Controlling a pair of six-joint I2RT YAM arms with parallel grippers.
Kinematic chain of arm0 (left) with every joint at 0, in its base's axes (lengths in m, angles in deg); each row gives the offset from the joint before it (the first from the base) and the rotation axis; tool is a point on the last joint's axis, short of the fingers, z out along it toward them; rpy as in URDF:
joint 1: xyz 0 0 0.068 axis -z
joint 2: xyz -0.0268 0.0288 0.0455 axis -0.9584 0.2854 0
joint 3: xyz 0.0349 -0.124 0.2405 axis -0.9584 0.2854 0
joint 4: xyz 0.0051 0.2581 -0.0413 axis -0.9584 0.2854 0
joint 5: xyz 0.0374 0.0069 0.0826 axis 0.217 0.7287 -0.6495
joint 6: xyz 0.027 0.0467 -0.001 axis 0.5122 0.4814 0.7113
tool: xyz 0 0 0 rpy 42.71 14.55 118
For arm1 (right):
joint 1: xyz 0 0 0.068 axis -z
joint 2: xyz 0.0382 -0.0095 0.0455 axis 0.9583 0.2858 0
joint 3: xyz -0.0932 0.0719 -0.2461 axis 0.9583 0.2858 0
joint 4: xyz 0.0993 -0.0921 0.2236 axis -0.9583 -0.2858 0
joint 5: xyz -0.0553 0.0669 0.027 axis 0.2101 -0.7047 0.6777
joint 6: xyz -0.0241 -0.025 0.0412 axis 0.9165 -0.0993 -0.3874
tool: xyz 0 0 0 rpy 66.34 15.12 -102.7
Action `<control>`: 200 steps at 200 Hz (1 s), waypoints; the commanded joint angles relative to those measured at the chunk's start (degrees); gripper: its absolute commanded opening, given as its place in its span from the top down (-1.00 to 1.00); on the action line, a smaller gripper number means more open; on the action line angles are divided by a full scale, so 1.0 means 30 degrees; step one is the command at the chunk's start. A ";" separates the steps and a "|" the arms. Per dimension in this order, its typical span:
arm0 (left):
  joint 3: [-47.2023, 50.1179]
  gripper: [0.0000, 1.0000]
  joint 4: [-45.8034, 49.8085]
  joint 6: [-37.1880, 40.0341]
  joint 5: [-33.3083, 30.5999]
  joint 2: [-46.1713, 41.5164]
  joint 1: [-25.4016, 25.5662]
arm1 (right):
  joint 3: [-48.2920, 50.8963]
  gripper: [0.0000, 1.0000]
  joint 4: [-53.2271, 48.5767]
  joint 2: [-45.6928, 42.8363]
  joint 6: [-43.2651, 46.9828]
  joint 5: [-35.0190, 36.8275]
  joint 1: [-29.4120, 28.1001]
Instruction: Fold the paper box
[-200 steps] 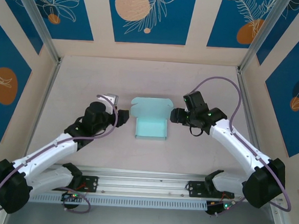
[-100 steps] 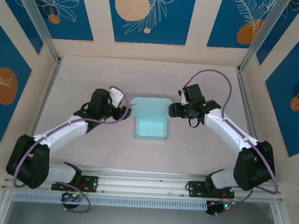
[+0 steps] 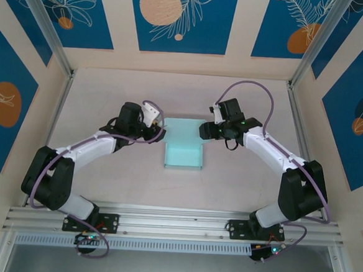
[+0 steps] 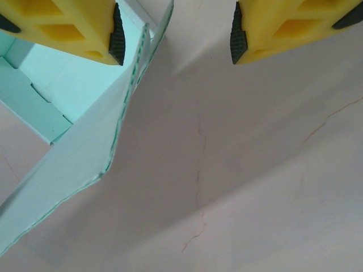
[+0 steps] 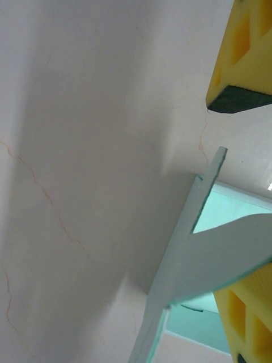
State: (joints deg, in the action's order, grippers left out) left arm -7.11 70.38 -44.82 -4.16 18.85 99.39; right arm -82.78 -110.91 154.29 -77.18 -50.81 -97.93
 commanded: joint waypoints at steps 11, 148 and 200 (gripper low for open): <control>-0.0691 0.06 0.0064 0.0362 0.0396 0.0268 0.0287 | -0.0633 -0.26 0.0394 0.0438 0.0582 -0.1057 0.0165; -0.1124 0.66 0.1065 0.0456 -0.0274 0.1036 0.0909 | 0.0215 0.21 0.1304 0.0557 0.0043 -0.1795 -0.0254; -0.1030 1.00 -0.0223 -0.1620 -0.2094 0.0944 0.1429 | 0.0275 0.62 0.1792 0.0619 -0.0694 -0.0444 -0.1290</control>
State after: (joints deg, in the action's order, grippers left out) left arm -8.88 71.80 -46.20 -7.20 21.45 102.21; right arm -82.51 -107.33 155.60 -78.03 -54.22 -99.77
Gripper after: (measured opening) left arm 0.042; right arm 0.220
